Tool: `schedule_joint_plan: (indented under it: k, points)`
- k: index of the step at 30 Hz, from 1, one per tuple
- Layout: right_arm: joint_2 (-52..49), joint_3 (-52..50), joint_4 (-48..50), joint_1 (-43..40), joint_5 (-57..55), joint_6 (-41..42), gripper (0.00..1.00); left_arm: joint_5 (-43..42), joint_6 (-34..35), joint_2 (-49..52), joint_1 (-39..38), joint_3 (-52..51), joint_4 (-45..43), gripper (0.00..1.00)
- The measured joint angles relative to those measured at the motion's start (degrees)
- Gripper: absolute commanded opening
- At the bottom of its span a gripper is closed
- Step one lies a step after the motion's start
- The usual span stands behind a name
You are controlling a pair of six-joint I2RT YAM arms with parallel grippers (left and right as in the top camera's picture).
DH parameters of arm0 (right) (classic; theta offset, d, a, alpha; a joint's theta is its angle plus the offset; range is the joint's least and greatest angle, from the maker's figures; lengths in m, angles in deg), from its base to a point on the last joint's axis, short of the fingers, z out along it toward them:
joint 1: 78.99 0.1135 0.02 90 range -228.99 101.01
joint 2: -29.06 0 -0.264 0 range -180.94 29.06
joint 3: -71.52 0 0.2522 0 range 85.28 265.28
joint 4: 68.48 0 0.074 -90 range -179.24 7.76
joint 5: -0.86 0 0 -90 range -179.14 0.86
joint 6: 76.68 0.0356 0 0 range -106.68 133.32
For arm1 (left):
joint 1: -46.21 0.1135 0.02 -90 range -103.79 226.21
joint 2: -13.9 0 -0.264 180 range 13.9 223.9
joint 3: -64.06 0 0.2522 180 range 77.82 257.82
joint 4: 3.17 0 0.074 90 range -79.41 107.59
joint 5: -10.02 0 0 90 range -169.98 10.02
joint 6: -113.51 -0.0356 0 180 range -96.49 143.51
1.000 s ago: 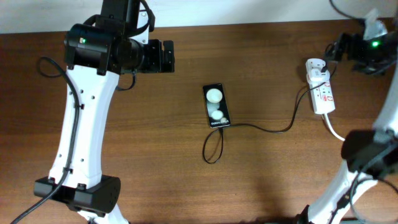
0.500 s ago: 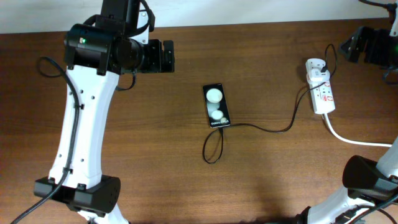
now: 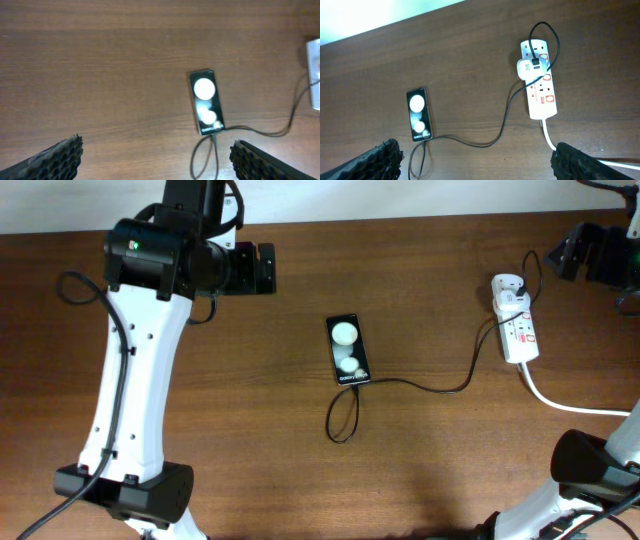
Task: Plug charger to phone and switch on socket
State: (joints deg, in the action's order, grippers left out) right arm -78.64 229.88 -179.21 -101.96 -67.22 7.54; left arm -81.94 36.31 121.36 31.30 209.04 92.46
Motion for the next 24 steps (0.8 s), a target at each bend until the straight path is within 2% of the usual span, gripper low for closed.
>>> schedule_joint_plan:
  k: [2, 5, 6, 8, 9, 12, 17, 19, 24]
  points:
    - [0.0, 0.0, 0.0, 0.0, 0.0, 0.0, 0.99, 1.8, 0.0, -1.1, 0.0, -5.2, -4.9, 0.99]
    - [0.0, 0.0, 0.0, 0.0, 0.0, 0.0, 0.99, 4.5, 0.0, -8.8, 0.0, -20.2, -15.9, 0.99]
    - [0.0, -0.1, 0.1, 0.0, 0.0, 0.0, 0.99, 6.3, 0.0, -17.2, 0.0, -31.0, -19.6, 0.99]
    - [-0.1, 0.0, 0.0, 0.0, 0.0, 0.0, 0.99, 8.2, 0.0, -27.0, 0.0, -43.6, -29.4, 0.99]
    - [-0.1, 0.0, 0.0, 0.0, 0.0, 0.0, 0.99, 8.7, 0.0, -30.0, 0.0, -47.9, -30.8, 0.99]
    - [-0.2, -0.1, 0.0, 0.0, 0.0, 0.0, 0.99, 10.0, 0.0, -43.0, 0.0, -68.0, -42.3, 0.99]
    - [-0.2, 0.0, 0.0, 0.0, 0.0, 0.0, 0.99, 10.4, 0.0, -66.7, 0.0, -95.7, -69.0, 0.99]
    - [-0.3, 0.0, 0.0, 0.0, 0.0, 0.0, 0.99, 10.4, 0.0, -71.5, 0.1, -101.9, -78.5, 0.99]
    - [-0.3, -0.1, 0.0, 0.0, 0.0, 0.0, 0.99, 12.6, 0.0, -84.5, 2.1, -115.3, -90.8, 0.99]
